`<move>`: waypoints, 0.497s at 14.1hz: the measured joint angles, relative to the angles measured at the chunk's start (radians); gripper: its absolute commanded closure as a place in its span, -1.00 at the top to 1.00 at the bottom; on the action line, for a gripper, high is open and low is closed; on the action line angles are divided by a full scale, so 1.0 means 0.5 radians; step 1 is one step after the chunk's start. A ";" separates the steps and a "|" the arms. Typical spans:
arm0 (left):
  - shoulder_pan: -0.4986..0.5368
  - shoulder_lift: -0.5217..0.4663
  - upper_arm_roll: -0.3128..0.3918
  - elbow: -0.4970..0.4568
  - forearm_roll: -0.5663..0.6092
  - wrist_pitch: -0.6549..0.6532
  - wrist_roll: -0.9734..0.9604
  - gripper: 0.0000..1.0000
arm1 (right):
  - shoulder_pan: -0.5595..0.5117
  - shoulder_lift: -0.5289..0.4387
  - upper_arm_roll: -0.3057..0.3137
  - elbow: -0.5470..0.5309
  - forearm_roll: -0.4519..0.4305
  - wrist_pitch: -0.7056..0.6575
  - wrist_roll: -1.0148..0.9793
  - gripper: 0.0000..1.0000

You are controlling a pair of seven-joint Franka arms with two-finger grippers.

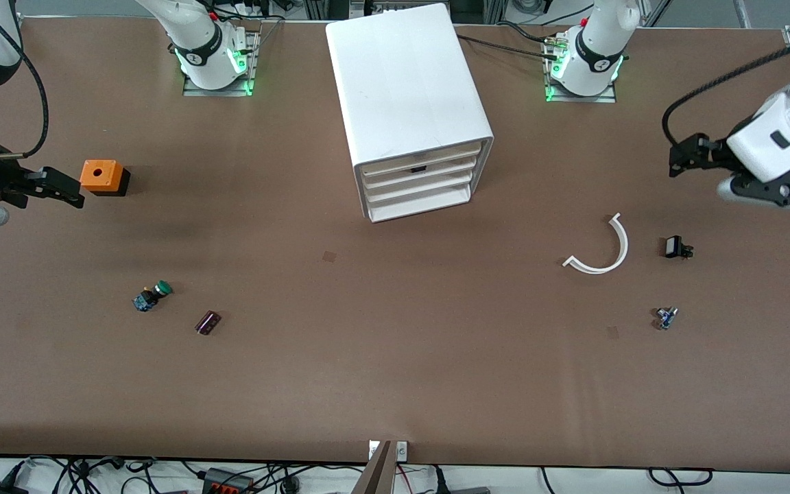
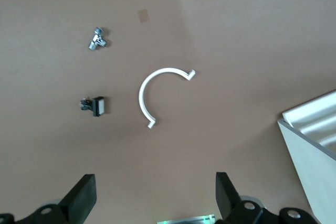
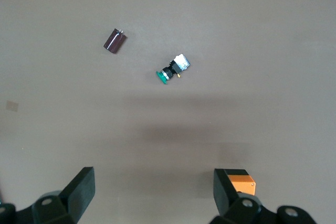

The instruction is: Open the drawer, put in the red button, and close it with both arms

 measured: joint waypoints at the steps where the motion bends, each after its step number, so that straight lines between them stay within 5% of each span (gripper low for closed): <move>1: -0.031 -0.077 0.041 -0.107 -0.016 0.095 0.079 1.00 | 0.000 -0.001 0.000 0.004 0.000 0.006 0.000 1.00; 7: -0.036 -0.205 0.113 -0.301 -0.034 0.262 0.307 1.00 | 0.000 -0.004 0.000 0.013 0.000 0.010 0.000 1.00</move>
